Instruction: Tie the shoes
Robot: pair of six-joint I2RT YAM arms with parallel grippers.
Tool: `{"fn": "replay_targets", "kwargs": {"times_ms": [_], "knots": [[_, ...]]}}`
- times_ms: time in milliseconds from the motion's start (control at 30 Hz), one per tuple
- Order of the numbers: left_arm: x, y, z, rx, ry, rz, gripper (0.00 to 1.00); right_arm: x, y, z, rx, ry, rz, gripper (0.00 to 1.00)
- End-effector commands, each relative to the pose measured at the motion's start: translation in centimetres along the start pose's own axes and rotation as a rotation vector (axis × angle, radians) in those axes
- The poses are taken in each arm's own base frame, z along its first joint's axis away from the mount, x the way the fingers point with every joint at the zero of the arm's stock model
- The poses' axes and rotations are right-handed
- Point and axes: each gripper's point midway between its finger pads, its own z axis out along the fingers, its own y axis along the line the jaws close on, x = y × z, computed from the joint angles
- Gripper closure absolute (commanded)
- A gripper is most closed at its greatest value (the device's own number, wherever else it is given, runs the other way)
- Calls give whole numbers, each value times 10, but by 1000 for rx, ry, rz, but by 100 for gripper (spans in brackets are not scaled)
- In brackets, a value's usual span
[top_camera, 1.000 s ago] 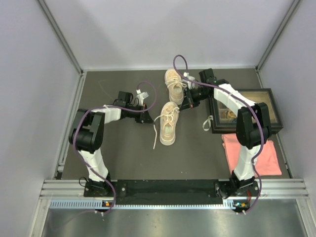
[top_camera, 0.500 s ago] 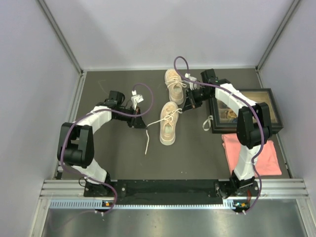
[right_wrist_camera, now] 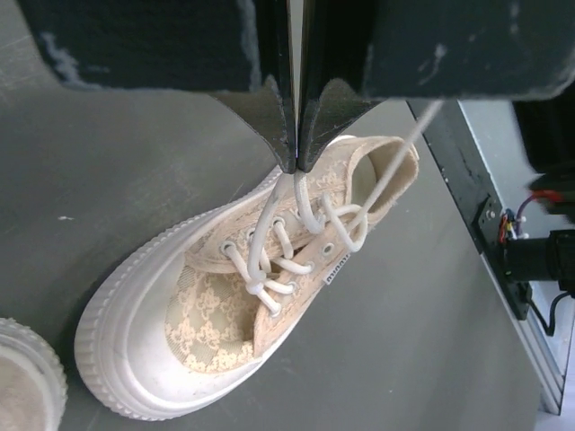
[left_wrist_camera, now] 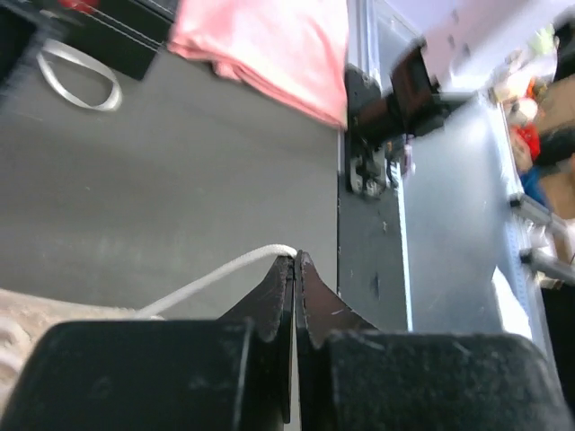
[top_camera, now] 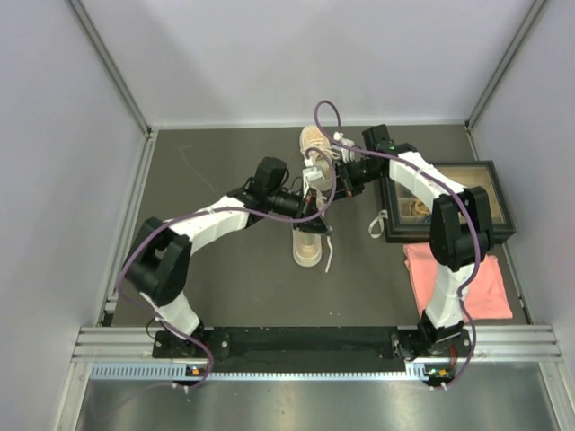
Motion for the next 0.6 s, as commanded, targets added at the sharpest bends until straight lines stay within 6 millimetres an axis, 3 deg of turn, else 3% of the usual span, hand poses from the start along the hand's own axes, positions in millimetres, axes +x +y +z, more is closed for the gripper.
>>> {"fn": "replay_targets", "kwargs": {"times_ms": [0, 67, 133, 167, 233, 267, 367, 567], "knots": [[-44, 20, 12, -12, -190, -60, 95, -22, 21, 0, -56, -47, -70, 100], [-51, 23, 8, -33, -225, -53, 69, -24, 23, 0, -65, -51, -74, 100], [-55, 27, -4, -64, -239, -17, 59, -26, 28, 0, -78, -57, -81, 100], [-60, 20, -13, -78, -249, 26, 52, -28, 30, 0, -84, -60, -82, 100], [-54, 35, -37, -195, -238, 51, 50, -34, 35, -1, -98, -72, -100, 100], [-53, 33, -50, -230, -249, 68, 47, -35, 36, 0, -100, -75, -106, 100], [-51, 65, -93, -394, -314, 38, 43, -41, 45, 1, -124, -86, -126, 100], [-53, 90, -96, -434, -304, 170, 40, -44, 64, 7, -172, -86, -160, 100]]}}
